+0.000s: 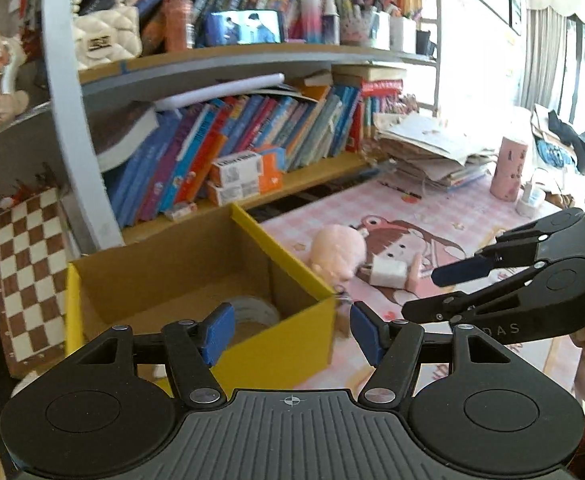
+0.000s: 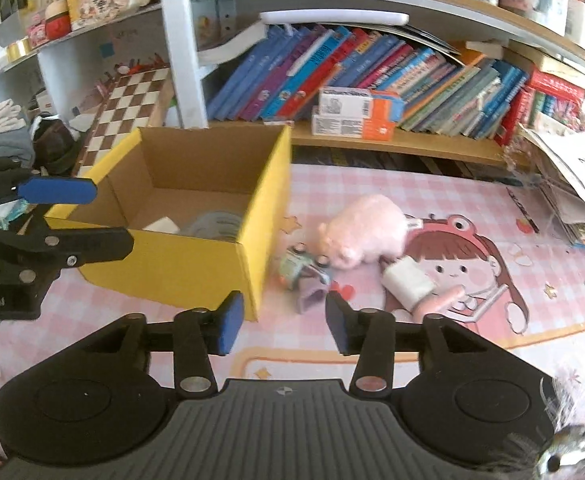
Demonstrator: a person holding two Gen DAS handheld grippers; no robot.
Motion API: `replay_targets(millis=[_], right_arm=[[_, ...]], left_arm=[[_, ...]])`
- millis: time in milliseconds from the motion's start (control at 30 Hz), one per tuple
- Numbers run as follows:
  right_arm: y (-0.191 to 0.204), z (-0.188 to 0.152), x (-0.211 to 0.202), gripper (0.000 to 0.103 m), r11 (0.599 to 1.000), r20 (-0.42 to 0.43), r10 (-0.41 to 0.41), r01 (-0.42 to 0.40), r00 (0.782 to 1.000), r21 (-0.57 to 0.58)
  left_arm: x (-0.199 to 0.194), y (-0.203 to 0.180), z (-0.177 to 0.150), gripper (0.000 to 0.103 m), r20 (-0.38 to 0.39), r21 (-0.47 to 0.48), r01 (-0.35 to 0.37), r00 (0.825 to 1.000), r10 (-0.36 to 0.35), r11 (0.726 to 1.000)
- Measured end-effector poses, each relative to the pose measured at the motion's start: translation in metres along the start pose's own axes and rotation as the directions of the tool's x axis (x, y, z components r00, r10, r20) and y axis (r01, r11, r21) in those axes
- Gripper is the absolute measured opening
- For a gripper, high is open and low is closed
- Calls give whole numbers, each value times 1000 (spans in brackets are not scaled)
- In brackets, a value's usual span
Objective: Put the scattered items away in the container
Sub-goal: 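Withdraw both open tools from the box back over the desk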
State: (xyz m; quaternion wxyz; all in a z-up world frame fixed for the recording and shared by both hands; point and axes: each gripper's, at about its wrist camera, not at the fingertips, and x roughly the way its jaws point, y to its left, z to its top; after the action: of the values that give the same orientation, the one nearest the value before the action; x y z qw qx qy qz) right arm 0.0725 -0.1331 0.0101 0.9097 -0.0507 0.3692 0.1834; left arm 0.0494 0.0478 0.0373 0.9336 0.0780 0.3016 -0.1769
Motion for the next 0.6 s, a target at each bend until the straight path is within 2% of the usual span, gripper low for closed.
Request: replay_targets(millis=[100,200,600], right_arm=[[-15,-7,-2,55,1000,1,-17,17,1000,4],[-35,-16,-4,59,999,-2,-34,34,999,4],[-121,-42,6,63,999,-46,-30,31,998,13]], left_arm=[[8,-18,4,65,-19,17,6,1000,-6,1000],[20,-39,10,65,-40,27,16,999,-15,1000],[76,-108,22,65,-143,70,-3,990,13,998]])
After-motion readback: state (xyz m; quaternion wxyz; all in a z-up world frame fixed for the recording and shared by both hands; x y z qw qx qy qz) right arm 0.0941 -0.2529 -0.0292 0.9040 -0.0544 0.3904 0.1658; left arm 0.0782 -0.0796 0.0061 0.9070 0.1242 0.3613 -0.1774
